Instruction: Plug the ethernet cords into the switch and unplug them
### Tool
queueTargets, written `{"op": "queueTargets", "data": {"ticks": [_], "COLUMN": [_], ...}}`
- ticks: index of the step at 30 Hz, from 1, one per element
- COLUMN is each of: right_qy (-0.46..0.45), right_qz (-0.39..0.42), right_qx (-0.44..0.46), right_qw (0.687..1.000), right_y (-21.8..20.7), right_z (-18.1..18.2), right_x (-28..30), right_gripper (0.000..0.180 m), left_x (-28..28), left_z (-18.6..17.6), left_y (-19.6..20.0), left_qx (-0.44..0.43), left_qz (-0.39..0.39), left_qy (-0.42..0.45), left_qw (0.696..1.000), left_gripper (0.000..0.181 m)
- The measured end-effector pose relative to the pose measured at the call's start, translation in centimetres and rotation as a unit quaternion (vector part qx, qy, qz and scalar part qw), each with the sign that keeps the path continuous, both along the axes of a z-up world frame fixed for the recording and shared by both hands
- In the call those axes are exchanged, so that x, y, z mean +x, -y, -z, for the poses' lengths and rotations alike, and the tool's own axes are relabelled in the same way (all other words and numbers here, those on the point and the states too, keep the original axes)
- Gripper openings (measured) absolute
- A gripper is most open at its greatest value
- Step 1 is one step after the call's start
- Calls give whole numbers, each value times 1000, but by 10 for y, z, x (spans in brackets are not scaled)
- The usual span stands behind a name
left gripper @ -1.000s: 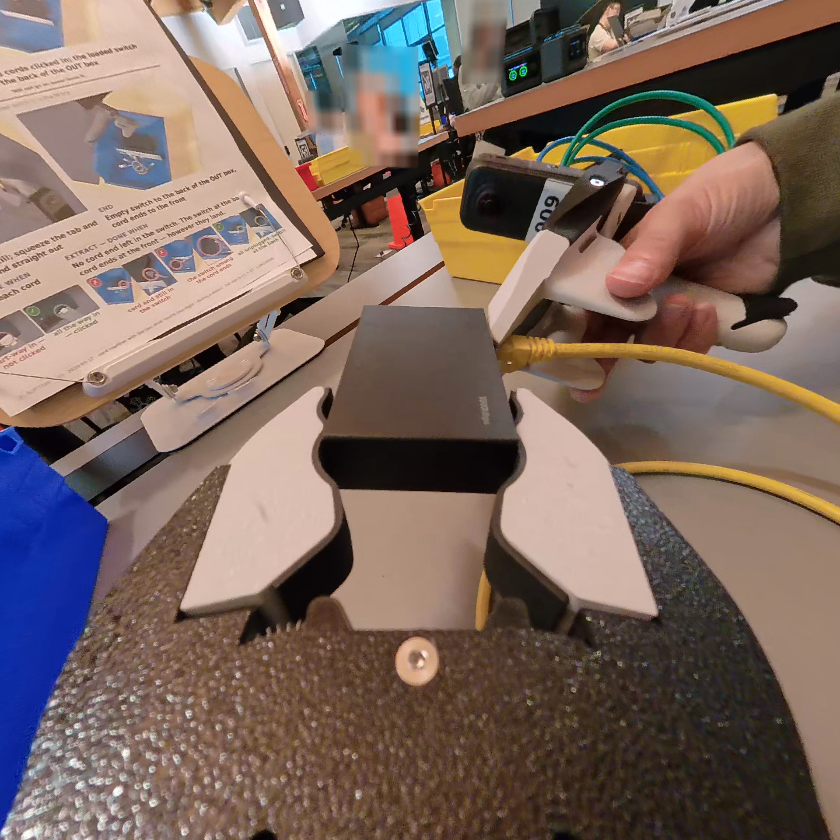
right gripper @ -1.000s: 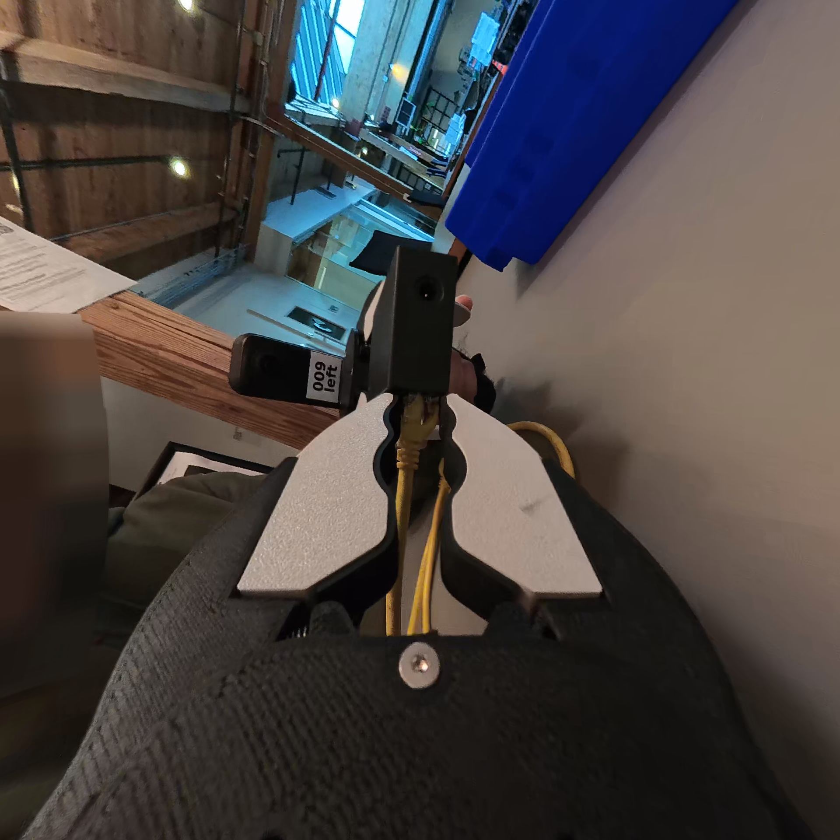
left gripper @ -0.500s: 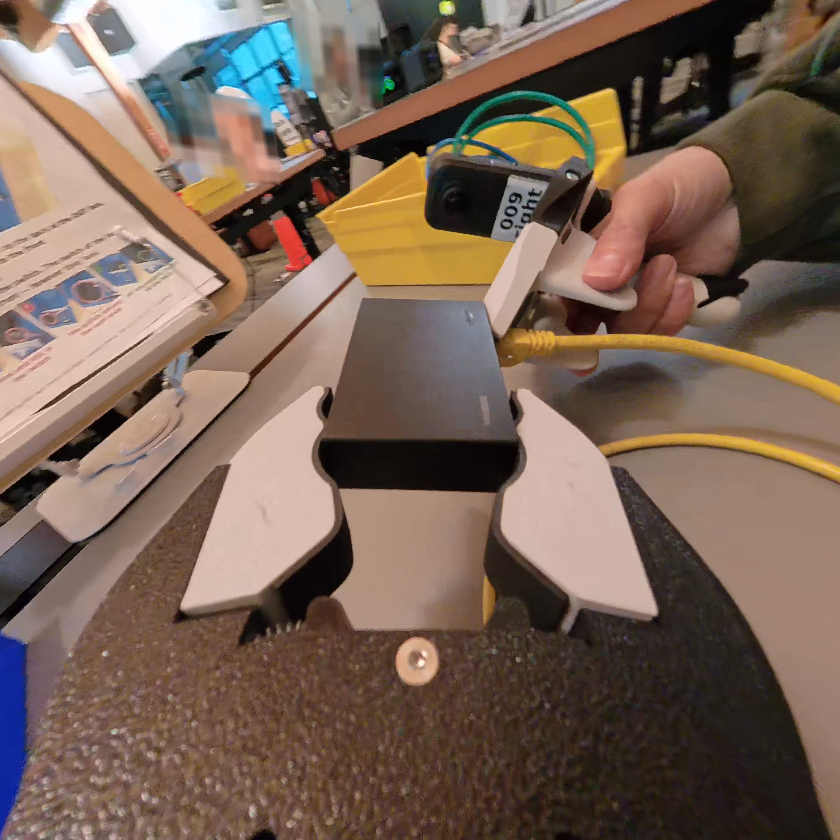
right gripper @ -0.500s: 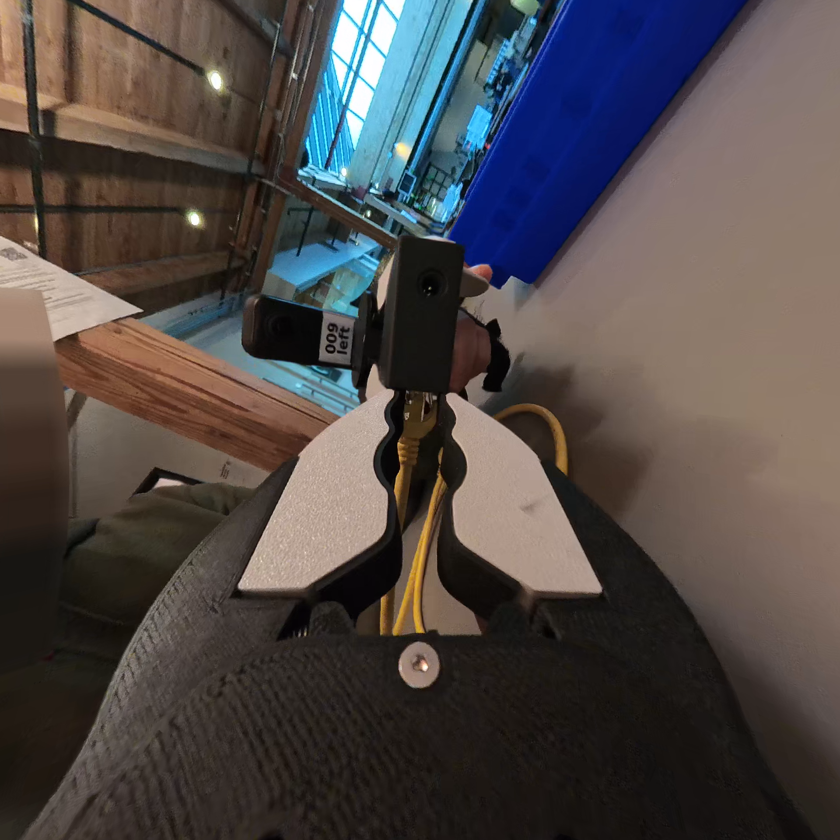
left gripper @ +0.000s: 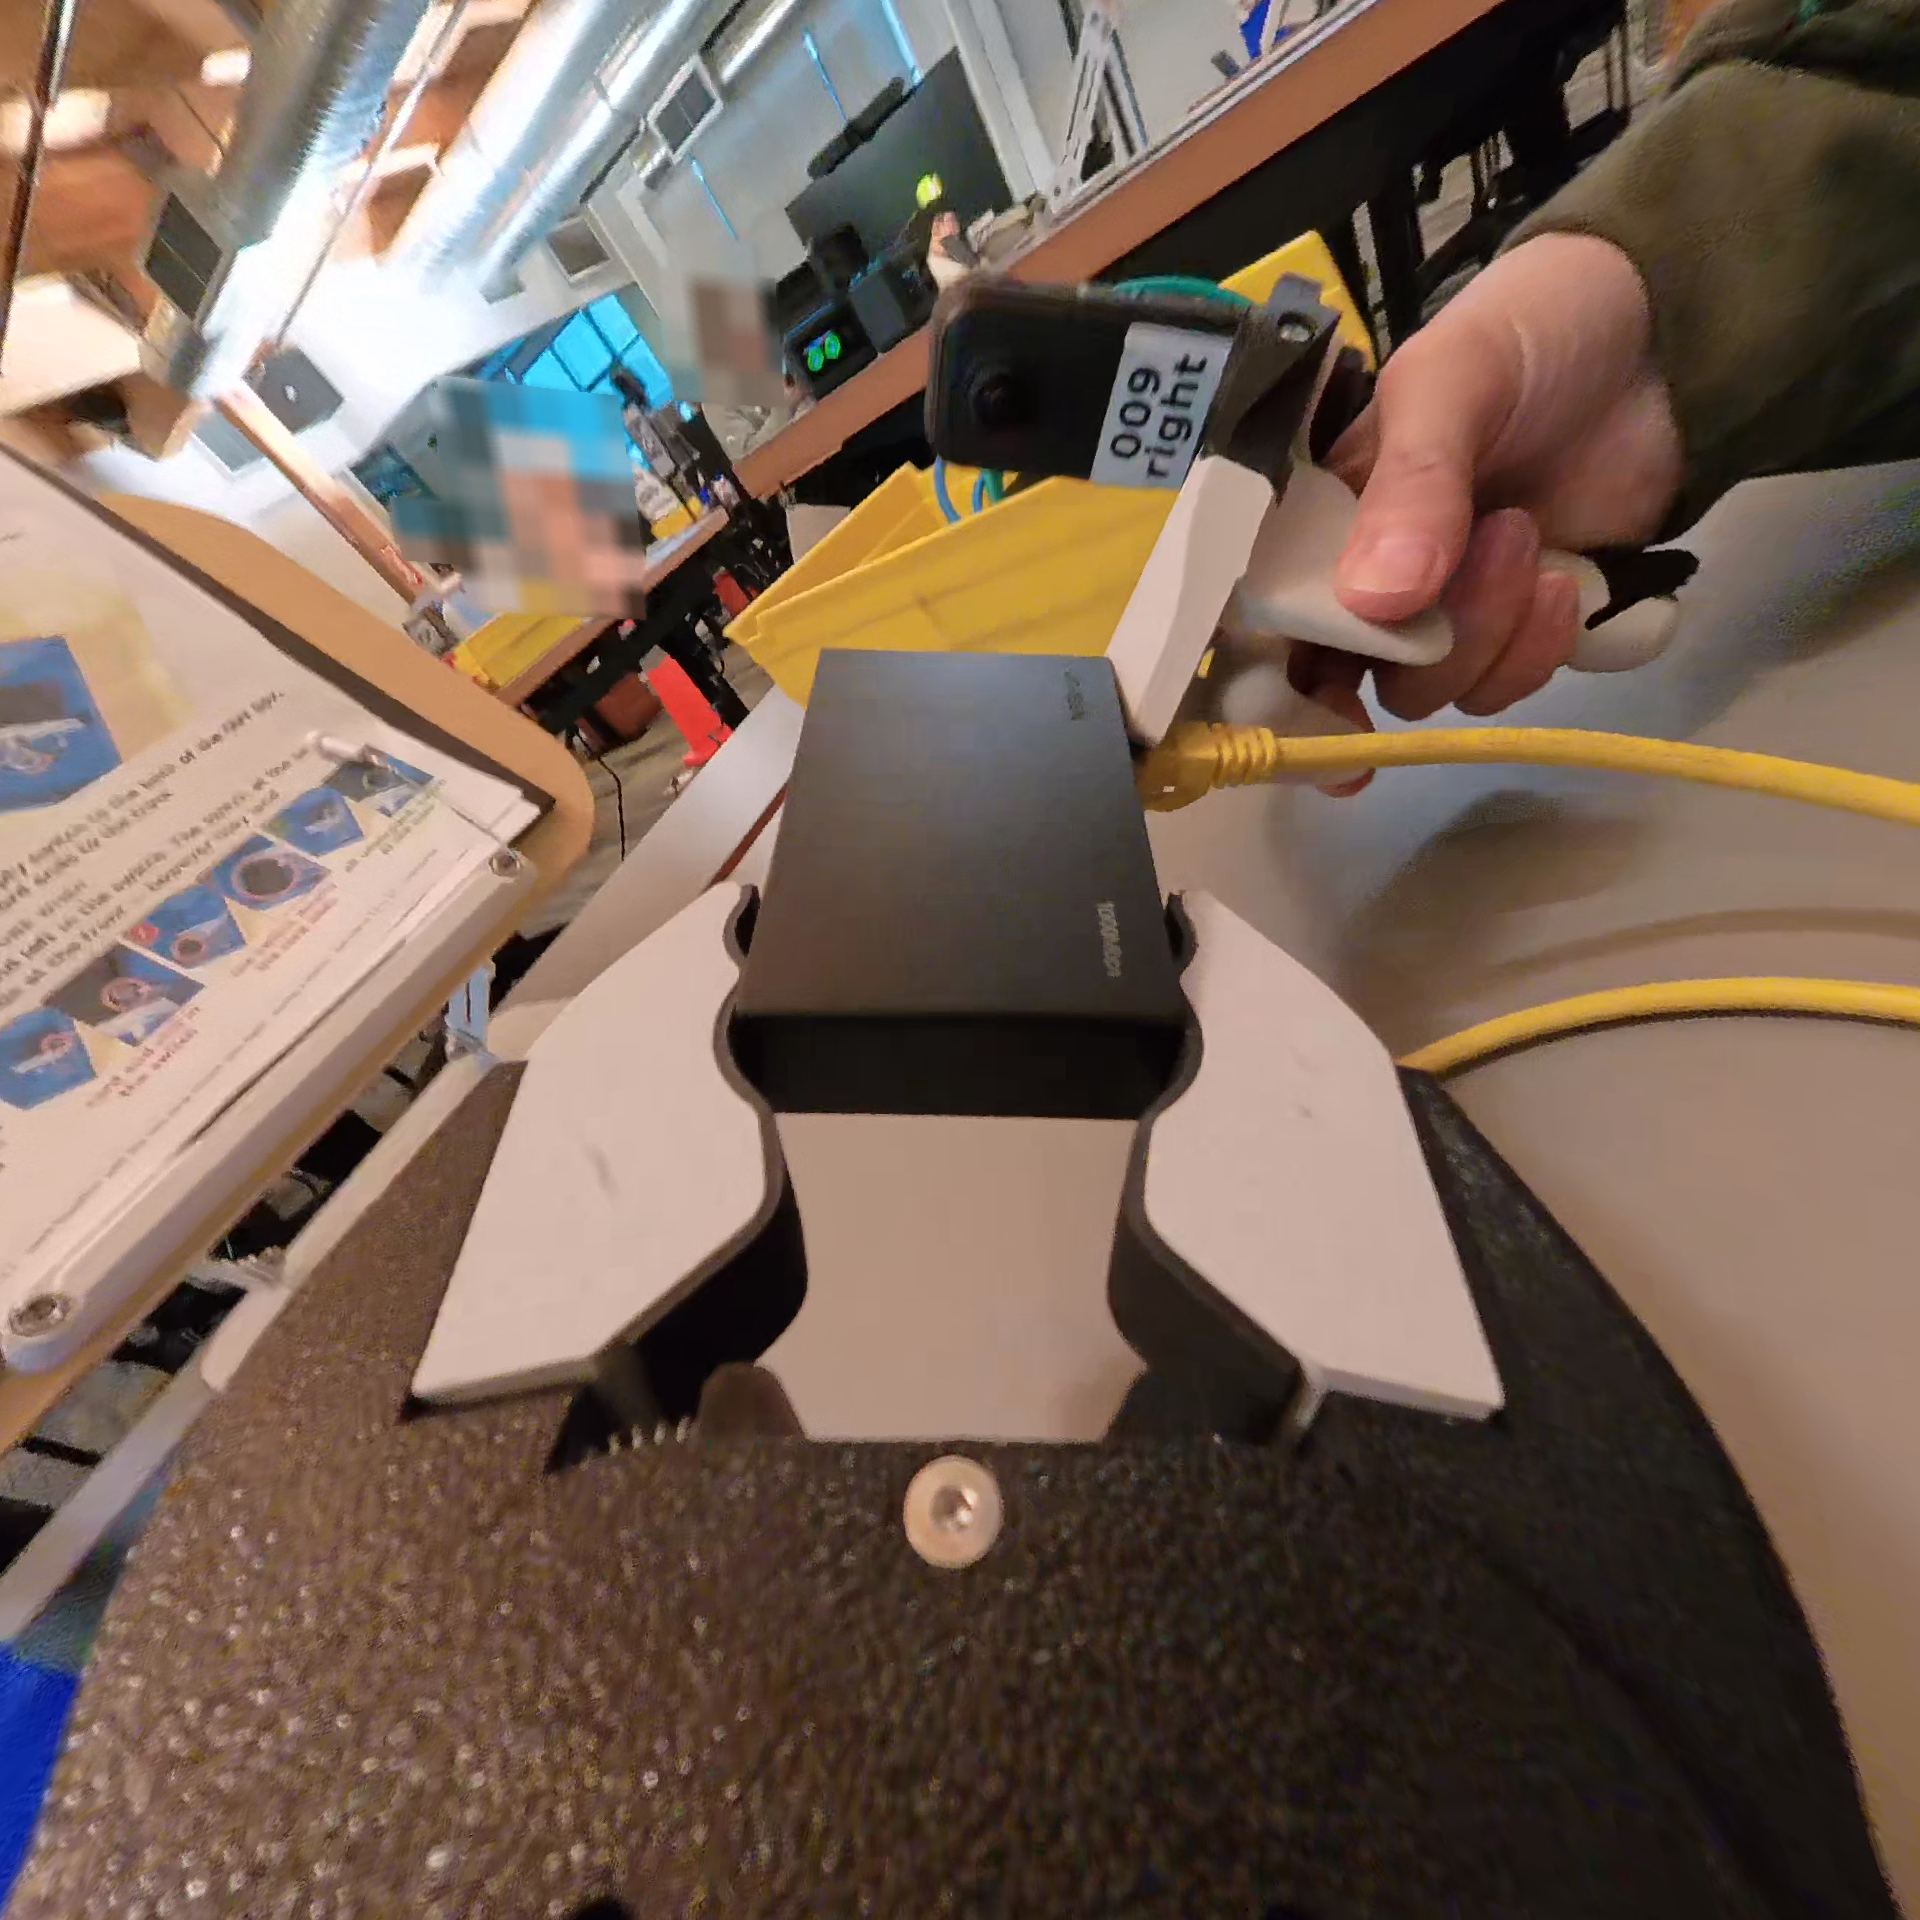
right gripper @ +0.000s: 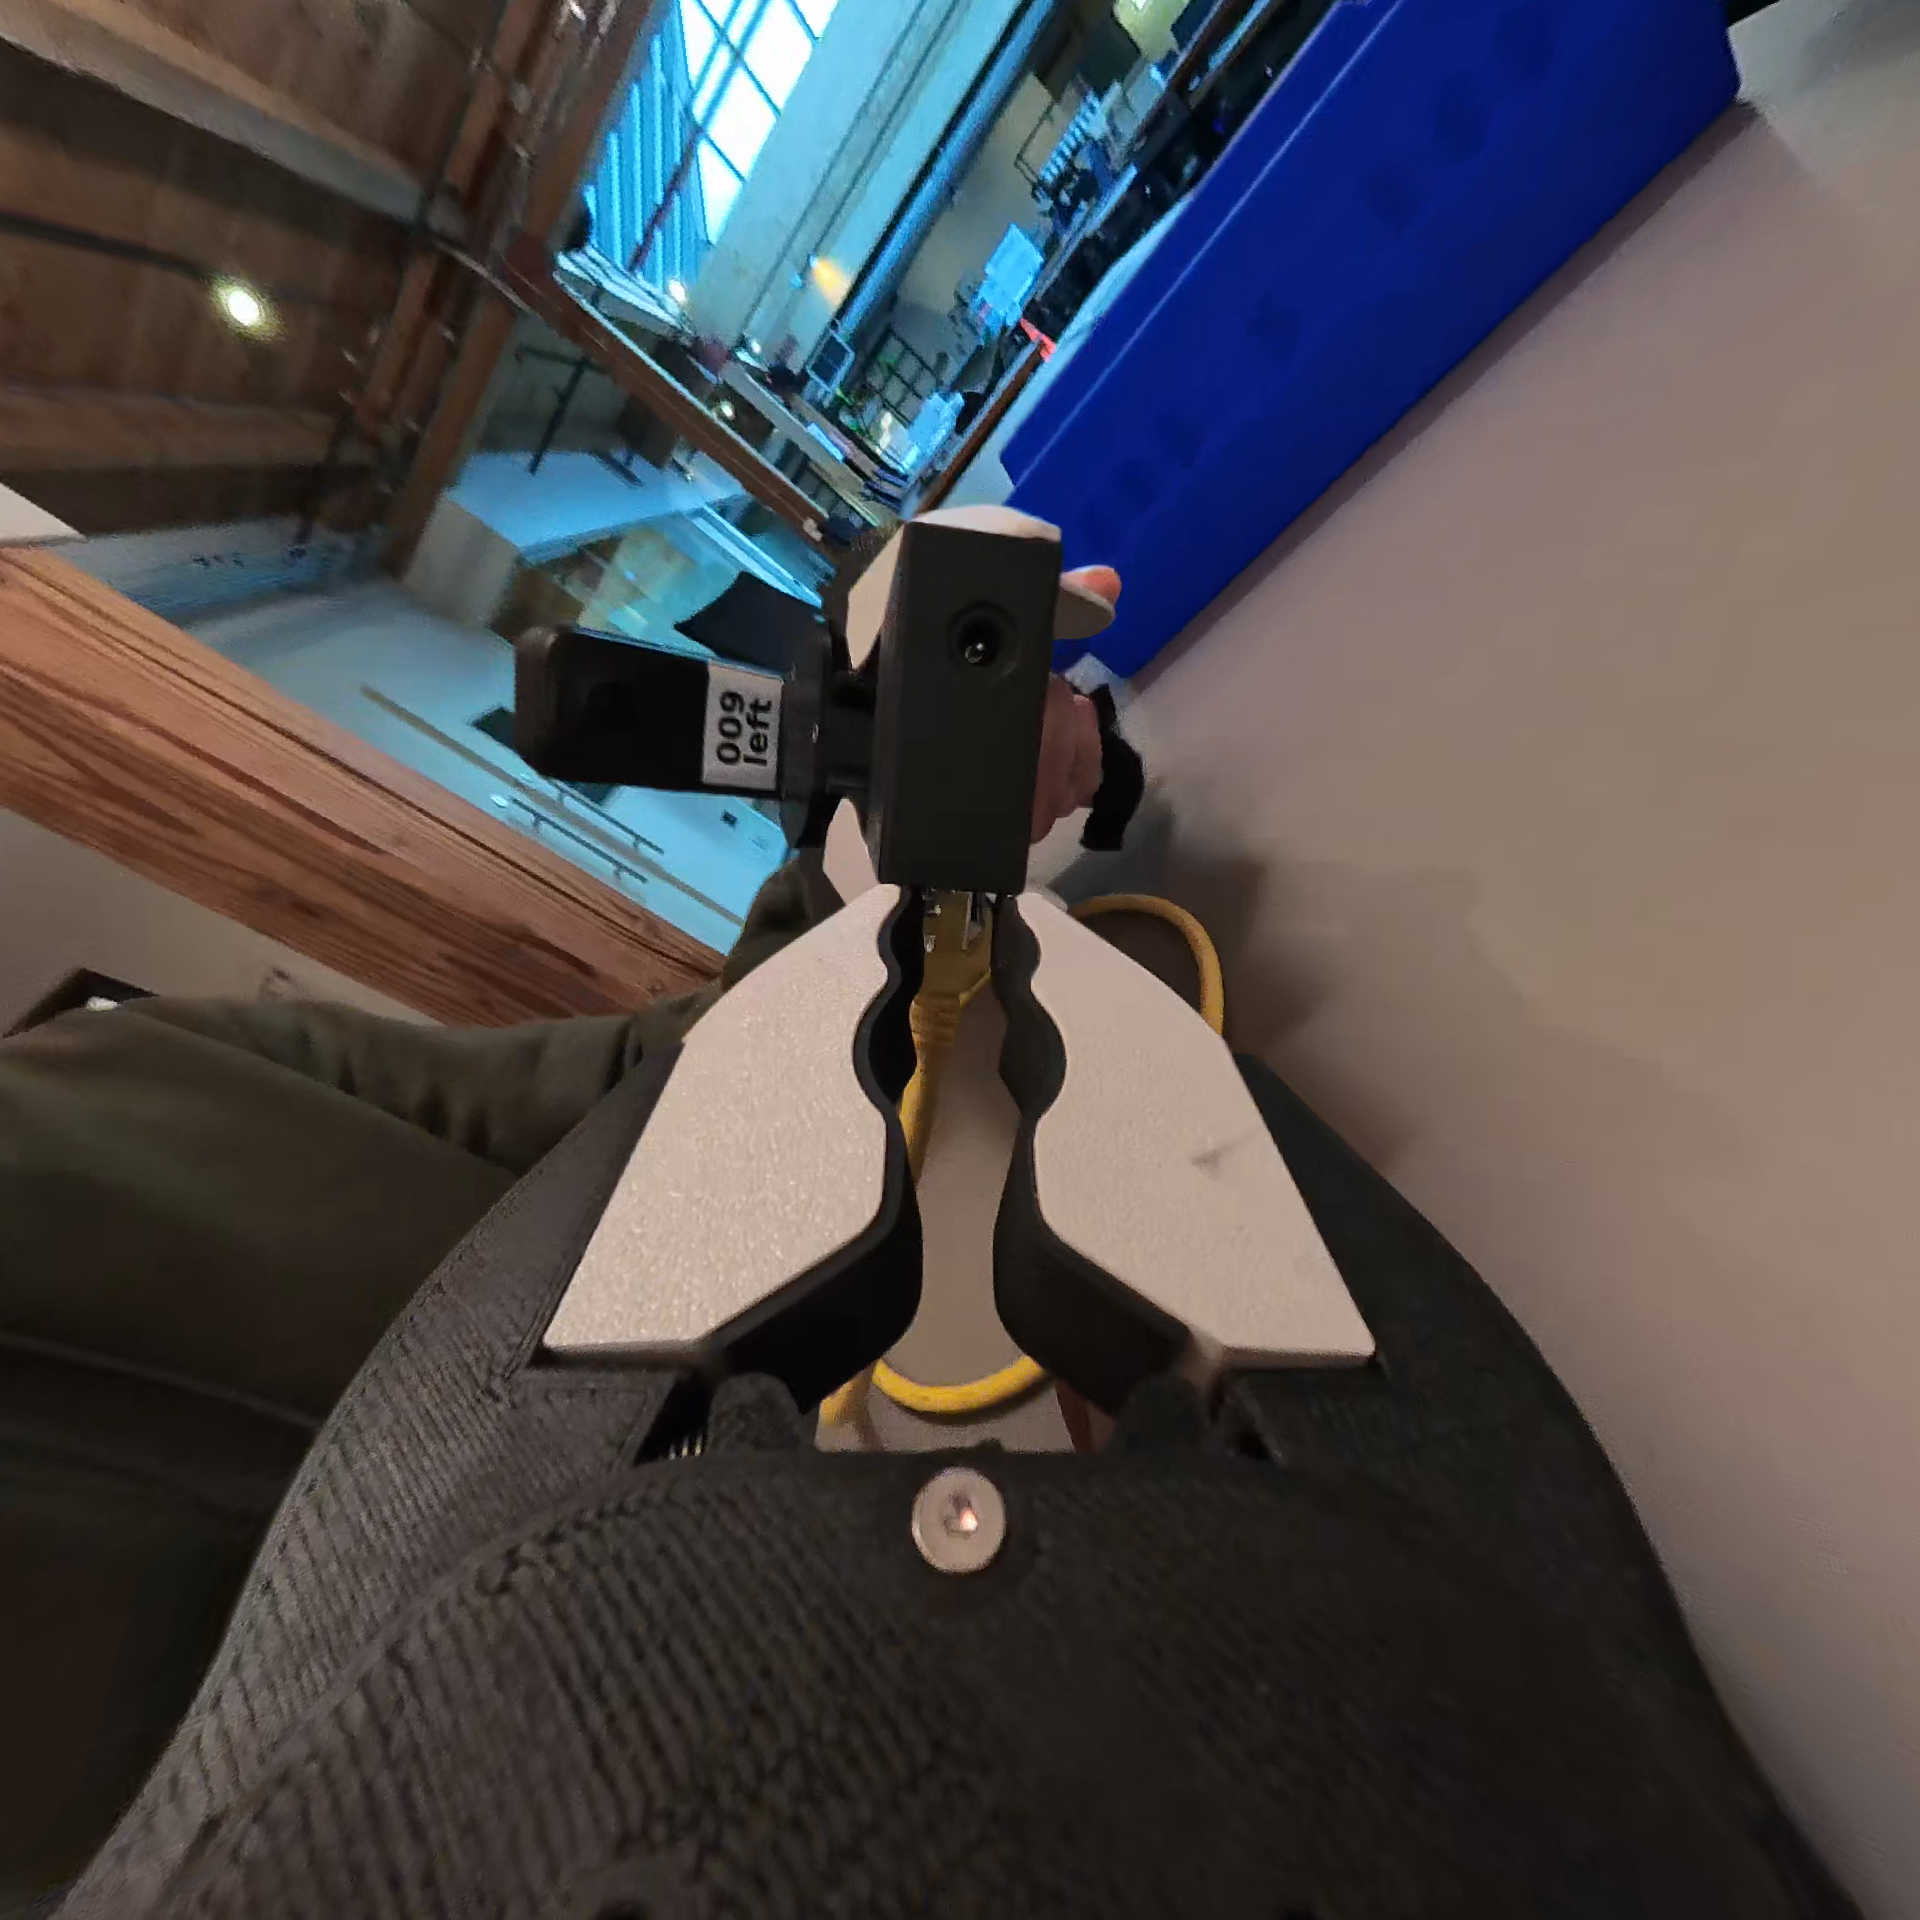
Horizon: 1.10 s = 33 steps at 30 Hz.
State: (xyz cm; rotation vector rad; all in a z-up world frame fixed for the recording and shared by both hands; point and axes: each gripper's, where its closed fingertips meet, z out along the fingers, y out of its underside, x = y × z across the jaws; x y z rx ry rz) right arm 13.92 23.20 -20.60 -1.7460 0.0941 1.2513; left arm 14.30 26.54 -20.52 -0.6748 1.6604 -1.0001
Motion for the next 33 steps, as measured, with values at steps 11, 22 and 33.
{"op": "queueTargets", "data": {"ticks": [11,22,33], "right_qy": [-152,-4,65], "right_qz": [30,32,84], "right_qx": [25,23,180], "right_qw": [988,999,978], "right_y": [-1,-1,43], "right_z": [-1,-9,-188], "right_x": [0,7,71], "right_gripper": [13,12,13], "left_x": [-1,-5,-16], "left_z": [-1,-1,-18], "left_y": [3,-34,-80], "left_qx": [-41,-121,-167], "left_qz": [1,-75,-183], "left_qy": [-12,-18,46], "left_qw": [999,990,968], "left_gripper": [72,72,72]}}
